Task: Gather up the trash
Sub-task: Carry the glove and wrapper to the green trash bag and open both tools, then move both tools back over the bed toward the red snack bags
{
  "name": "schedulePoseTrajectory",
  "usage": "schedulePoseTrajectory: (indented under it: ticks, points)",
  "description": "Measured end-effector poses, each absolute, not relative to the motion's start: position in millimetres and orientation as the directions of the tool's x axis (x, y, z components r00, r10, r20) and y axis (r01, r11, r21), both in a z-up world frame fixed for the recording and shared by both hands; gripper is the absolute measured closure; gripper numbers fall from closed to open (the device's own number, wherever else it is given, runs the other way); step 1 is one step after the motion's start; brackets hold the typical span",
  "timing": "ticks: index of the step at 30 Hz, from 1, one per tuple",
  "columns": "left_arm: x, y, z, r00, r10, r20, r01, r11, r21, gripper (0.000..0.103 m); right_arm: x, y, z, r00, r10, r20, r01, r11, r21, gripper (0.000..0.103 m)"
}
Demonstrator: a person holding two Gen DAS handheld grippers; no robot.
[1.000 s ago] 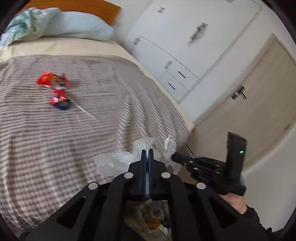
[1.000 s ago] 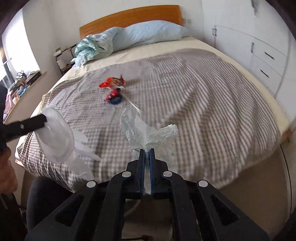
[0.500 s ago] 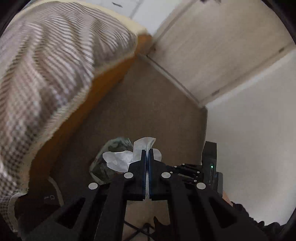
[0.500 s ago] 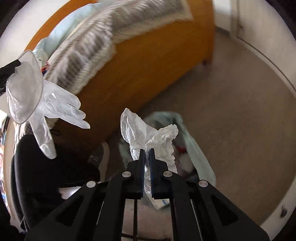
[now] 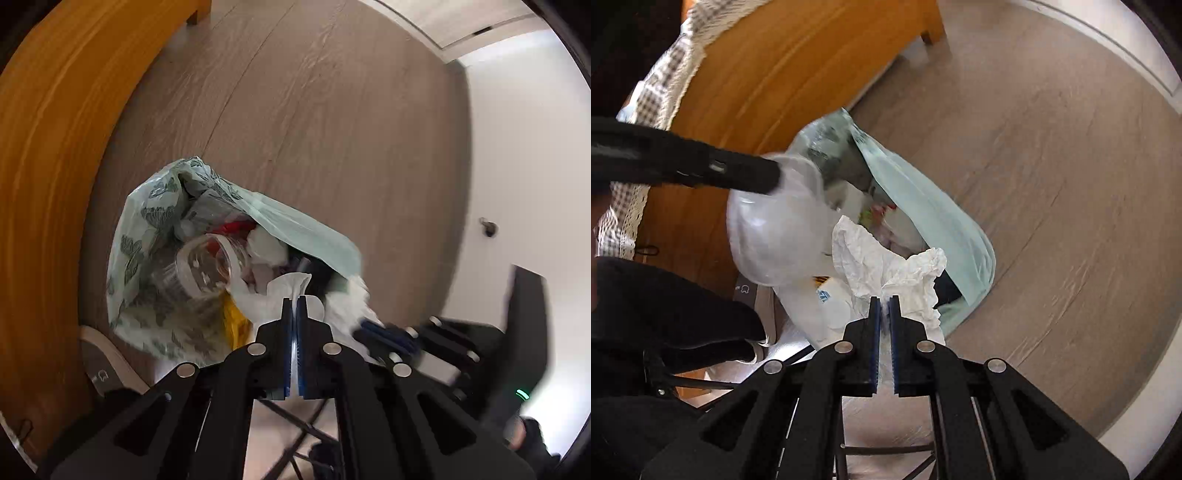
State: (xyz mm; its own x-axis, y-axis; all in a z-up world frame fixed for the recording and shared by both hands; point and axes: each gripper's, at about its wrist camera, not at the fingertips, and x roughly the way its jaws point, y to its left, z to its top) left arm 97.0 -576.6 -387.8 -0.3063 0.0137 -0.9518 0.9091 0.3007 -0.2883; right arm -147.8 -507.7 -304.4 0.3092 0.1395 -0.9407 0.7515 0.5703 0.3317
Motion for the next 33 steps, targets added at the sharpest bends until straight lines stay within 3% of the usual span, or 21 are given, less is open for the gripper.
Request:
schedulePoseTrajectory:
  ticks: [2, 3, 4, 14, 18, 19, 22, 33]
  points:
    - [100, -572, -397, -0.288, -0.010, -0.958, 0.899, 0.342, -0.273, 0.083, -147, -506, -308, 0.298, 0.144, -0.944, 0.753, 0.573, 0.325, 0.098]
    - [102, -572, -399, -0.295, -0.005, -0.956, 0.893, 0.355, -0.277, 0.066, -145, -505, -309, 0.296, 0.149, -0.943, 0.752, 0.572, 0.326, 0.098]
    - [106, -570, -396, -0.315, -0.025, -0.949, 0.878, 0.371, -0.302, 0.064, -143, -506, -310, 0.298, 0.154, -0.942, 0.752, 0.571, 0.331, 0.098]
    - [148, -537, -334, -0.264, -0.221, -0.939, 0.837, 0.431, -0.337, 0.064, -109, -526, -358, 0.263, 0.267, -0.927, 0.765, 0.528, 0.369, 0.096]
    - [168, -520, -297, -0.205, -0.288, -0.935, 0.843, 0.434, -0.319, 0.064, -94, -526, -354, 0.237, 0.257, -0.937, 0.758, 0.555, 0.343, 0.054]
    - [174, -518, -287, -0.187, -0.303, -0.934, 0.847, 0.433, -0.310, 0.064, -93, -526, -349, 0.242, 0.253, -0.937, 0.757, 0.555, 0.345, 0.051]
    - [193, -509, -259, -0.131, -0.340, -0.931, 0.851, 0.444, -0.282, 0.058, -93, -527, -329, 0.227, 0.229, -0.947, 0.764, 0.561, 0.319, 0.051]
    - [258, -417, -180, -0.035, -0.517, -0.855, 0.792, 0.508, -0.340, 0.056, -65, -530, -214, 0.243, -0.005, -0.970, 0.737, 0.651, 0.181, 0.051]
